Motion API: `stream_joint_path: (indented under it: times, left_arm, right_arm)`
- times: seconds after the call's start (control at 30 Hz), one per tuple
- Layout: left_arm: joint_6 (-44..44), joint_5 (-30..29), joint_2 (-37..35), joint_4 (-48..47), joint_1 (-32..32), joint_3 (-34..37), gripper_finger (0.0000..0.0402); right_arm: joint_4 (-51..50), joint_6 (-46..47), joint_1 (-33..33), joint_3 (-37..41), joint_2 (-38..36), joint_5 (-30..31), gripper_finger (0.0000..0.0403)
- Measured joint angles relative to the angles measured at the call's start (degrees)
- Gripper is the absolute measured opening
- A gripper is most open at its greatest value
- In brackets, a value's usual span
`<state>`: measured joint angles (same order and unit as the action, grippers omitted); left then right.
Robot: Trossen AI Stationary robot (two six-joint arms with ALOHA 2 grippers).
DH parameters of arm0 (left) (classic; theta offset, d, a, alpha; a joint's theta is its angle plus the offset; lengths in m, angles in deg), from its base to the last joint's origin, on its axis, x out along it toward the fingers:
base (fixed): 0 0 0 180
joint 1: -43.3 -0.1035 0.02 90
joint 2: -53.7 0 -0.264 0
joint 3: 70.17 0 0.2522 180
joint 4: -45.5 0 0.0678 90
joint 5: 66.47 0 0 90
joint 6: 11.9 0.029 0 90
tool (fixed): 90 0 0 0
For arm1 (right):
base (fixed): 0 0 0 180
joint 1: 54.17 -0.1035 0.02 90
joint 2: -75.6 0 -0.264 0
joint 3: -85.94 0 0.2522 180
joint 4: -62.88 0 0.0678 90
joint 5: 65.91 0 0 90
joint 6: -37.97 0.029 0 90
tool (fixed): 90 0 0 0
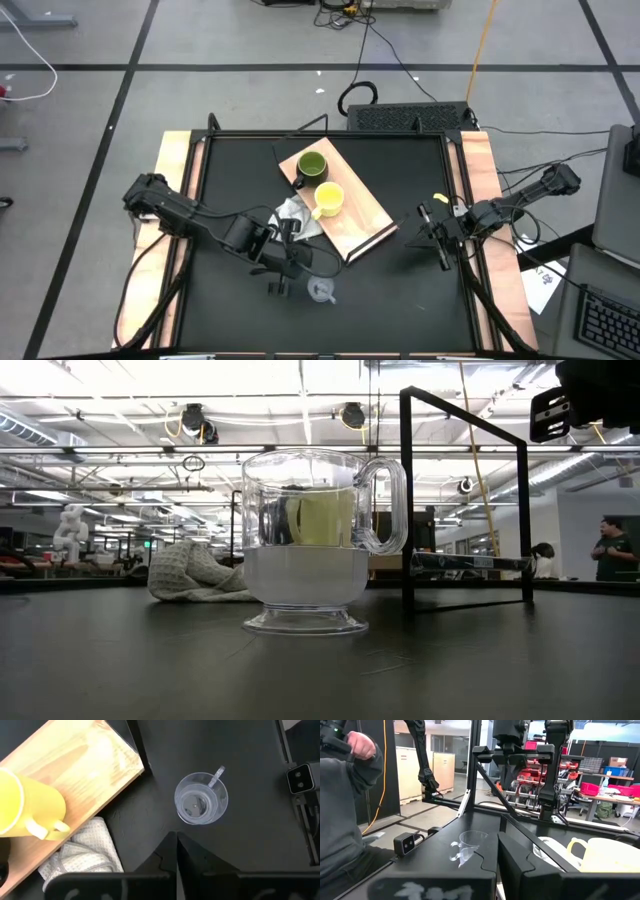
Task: Stack small to large cups/mugs on shelf
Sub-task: Put the transparent mug on the shelf
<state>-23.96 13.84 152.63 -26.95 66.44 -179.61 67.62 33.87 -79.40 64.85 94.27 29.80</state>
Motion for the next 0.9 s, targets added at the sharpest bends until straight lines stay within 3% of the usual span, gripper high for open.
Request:
stream_joint_path:
  times: [0.33, 0.63, 0.9]
  left_arm:
    - [1.39, -0.7, -0.56, -1.25, 0.25, 0.02, 0.0002]
    - [3.41, -1.95, -5.5, -1.36, 2.06, 0.72, 0.0001]
    - [2.87, -8.59, -17.89, 8.6, 2.73, 14.8, 0.0001]
  right_arm:
    - [0.0, 0.0, 0.01, 0.0, -0.01, 0.0, 0.0]
    - [0.01, 0.22, 0.01, 0.0, -0.01, 0.0, 0.0]
    - [-0.11, 0.13, 0.0, 0.0, -0.01, 0.0, 0.0]
